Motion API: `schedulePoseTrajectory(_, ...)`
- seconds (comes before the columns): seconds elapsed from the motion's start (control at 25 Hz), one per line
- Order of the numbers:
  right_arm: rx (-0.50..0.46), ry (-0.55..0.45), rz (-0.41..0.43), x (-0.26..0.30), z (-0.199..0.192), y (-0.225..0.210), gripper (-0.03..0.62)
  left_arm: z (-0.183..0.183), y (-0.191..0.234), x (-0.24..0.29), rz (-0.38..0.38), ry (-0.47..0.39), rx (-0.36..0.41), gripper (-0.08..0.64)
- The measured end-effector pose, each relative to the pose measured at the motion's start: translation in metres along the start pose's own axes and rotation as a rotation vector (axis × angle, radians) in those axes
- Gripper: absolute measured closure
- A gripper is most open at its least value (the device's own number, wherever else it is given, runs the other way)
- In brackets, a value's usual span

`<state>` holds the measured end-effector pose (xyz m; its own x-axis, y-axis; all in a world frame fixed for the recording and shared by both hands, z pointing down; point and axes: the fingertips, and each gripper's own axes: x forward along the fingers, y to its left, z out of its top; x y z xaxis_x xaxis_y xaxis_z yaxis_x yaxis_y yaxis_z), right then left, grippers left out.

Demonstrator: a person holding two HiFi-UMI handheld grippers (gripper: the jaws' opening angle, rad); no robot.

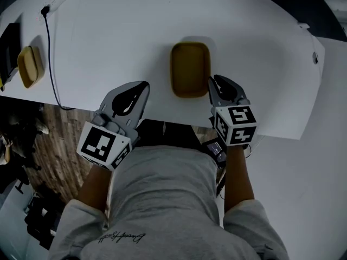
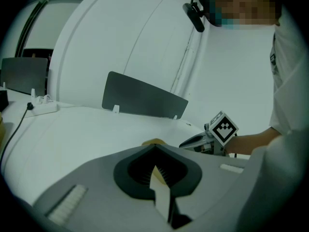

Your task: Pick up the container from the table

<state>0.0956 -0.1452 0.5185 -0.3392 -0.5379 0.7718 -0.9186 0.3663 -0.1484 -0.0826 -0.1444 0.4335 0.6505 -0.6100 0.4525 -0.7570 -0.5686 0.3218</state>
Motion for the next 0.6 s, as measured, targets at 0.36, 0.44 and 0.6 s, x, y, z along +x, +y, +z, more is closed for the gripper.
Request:
schedulePoseTrajectory(0.36,0.016,0.047,-0.001,0.018,-0.011,-0.004,0.495,-0.007,0.006,0.005,0.007,0.013,-0.023,0.558)
schedulePoseTrajectory(0.44,0.020,0.055,-0.001,0.021,-0.014,-0.004,0.492,-0.009,0.007,0.006,0.009,0.013,-0.027,0.559)
schedulePoseTrajectory(0.6,0.028,0.067,-0.001,0.025,-0.019,-0.005,0.488,-0.013,0.007,0.007,0.011,0.020,-0.033,0.558)
